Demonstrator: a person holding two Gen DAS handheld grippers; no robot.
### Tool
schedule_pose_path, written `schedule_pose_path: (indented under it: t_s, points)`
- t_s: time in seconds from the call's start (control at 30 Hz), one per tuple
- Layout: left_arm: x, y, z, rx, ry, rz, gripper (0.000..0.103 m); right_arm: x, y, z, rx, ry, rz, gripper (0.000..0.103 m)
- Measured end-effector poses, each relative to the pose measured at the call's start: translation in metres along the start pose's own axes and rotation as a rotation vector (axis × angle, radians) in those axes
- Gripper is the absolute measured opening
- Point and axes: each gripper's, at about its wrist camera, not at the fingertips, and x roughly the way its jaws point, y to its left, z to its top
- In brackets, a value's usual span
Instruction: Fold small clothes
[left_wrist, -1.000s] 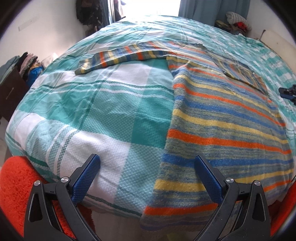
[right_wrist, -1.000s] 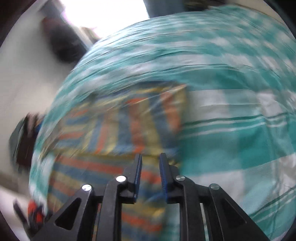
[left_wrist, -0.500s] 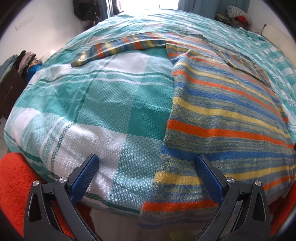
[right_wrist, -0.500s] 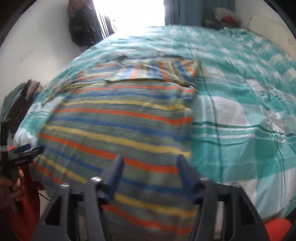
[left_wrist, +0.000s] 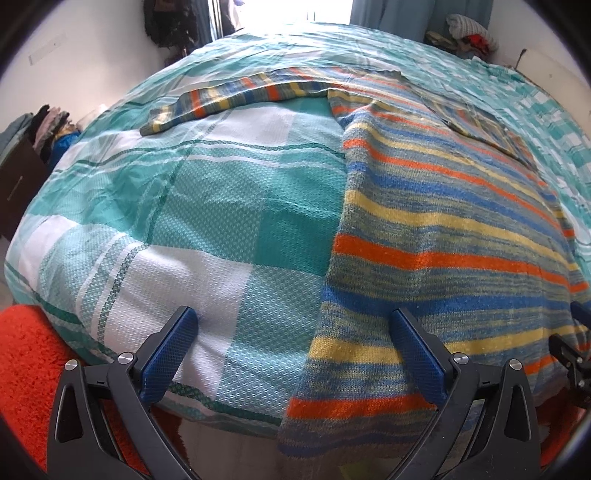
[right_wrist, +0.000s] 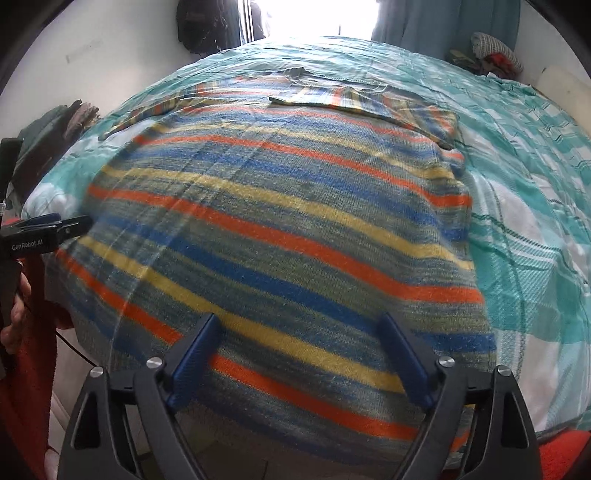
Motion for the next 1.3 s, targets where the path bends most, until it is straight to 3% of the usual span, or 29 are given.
schedule_pose_path:
  t_s: [0.53, 0.67, 0.77, 0.87, 0.97, 1.1, 1.23, 1.3]
  points:
    - [-0.009, 0.005, 0.005, -0.015, 0.009, -0.033, 0.102, -0.022, 0.0, 0.001, 0.014, -0.077, 0.049, 0.088]
    - [-0.033, 0.038, 0.033, -0.165, -0.06, -0.12, 0.102, -0.029, 0.001, 0.001, 0.01, -0.105, 0.06, 0.088]
    - [-0.037, 0.089, 0.072, -0.329, -0.095, -0.197, 0.102, -0.034, 0.0, 0.002, 0.012, -0.129, 0.069, 0.088]
    - [-0.017, 0.149, 0.112, -0.483, -0.092, -0.23, 0.102, -0.033, -0.003, 0.005, 0.022, -0.132, 0.073, 0.088]
    - [0.021, 0.198, 0.141, -0.602, -0.081, -0.191, 0.1, -0.027, -0.005, 0.006, 0.036, -0.115, 0.076, 0.088]
    - [0.083, 0.222, 0.172, -0.599, 0.038, -0.112, 0.074, -0.022, -0.008, 0.004, 0.054, -0.094, 0.069, 0.088]
    - [0.107, 0.218, 0.19, -0.568, 0.036, -0.11, 0.074, -0.014, -0.01, 0.003, 0.062, -0.066, 0.061, 0.088]
    - [0.124, 0.208, 0.193, -0.53, 0.077, -0.112, 0.074, -0.012, -0.009, 0.004, 0.059, -0.06, 0.055, 0.088]
